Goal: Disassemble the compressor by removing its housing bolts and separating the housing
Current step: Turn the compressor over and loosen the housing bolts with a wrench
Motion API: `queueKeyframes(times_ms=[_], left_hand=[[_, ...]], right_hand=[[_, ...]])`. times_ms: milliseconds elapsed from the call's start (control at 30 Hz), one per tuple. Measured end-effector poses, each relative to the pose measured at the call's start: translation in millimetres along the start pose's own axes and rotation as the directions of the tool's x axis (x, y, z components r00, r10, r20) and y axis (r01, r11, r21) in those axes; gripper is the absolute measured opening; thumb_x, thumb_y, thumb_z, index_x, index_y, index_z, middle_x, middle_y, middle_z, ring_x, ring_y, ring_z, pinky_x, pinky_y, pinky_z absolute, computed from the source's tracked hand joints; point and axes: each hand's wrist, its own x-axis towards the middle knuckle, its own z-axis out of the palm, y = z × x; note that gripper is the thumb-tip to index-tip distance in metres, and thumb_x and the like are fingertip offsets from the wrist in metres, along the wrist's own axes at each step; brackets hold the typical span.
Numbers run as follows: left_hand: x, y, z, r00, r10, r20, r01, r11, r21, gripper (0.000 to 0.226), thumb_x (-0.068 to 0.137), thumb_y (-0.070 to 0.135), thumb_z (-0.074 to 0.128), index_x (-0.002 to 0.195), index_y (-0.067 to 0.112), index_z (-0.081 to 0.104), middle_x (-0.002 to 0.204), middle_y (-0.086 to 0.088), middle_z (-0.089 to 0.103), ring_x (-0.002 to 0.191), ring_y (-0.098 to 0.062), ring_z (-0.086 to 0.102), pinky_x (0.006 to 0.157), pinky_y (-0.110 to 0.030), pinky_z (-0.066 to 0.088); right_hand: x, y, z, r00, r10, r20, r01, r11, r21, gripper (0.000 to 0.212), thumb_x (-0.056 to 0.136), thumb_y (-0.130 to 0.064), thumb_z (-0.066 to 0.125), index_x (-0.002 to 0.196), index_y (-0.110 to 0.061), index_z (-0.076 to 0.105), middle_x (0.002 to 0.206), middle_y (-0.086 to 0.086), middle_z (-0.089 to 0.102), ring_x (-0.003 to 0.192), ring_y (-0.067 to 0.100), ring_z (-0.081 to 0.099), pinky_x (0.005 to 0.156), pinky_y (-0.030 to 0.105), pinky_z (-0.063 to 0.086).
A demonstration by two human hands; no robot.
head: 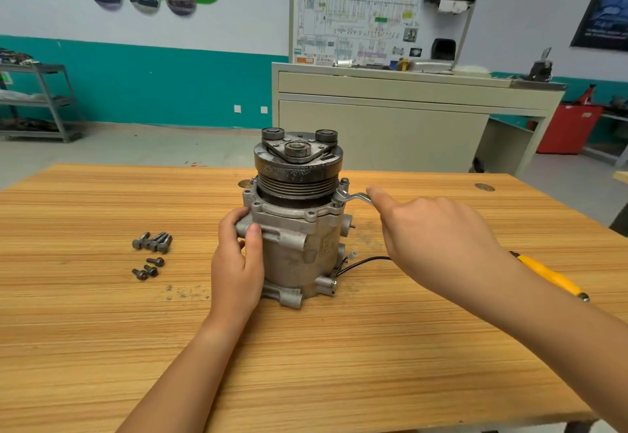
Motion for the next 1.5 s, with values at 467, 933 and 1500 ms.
queueKeyframes(times_ms=[467,933,1500], left_hand=[[0,-3,3,1.0,0.015,-0.009,-0.015,1.0,-0.001,0.027,0.093,0.035,0.036,0.118,0.026,0.041,0.088,0.043,0.055,0.074,0.019,0.052,0.059,-0.003,0.04],[0,-3,3,1.0,0.013,-0.013,-0.013,0.999,-0.041,0.027,0.093,0.034,0.037,0.119,0.026,0.042,0.094,0.041,0.054,0.087,0.021,0.051,0.064,0.0,0.037],[-1,-3,4,1.0,-0.022,0.006,0.022,0.997,-0.079,0.025,0.096,0.031,0.038,0.121,0.028,0.039,0.106,0.026,0.049,0.093,0.021,0.049,0.069,0.001,0.037]], right_hand=[[15,8,5,0.966,-0.257,-0.022,0.246,0.944,-0.219,0.059,0.095,-0.016,0.032,0.146,-0.008,0.004,0.056,0.0,0.033,0.043,0.016,0.03,0.035,0.024,0.019],[89,29,64,0.705,-0.369,-0.606,0.471,0.882,0.012,0.021,0.07,0.016,0.065,0.089,0.005,0.067,0.088,0.02,0.069,0.077,0.031,0.069,0.071,0.045,0.056],[9,22,26,0.986,-0.115,-0.121,0.14,0.965,0.221,0.031,0.099,-0.023,0.031,0.13,-0.024,0.029,0.075,-0.002,0.056,0.065,0.022,0.052,0.051,0.03,0.035]])
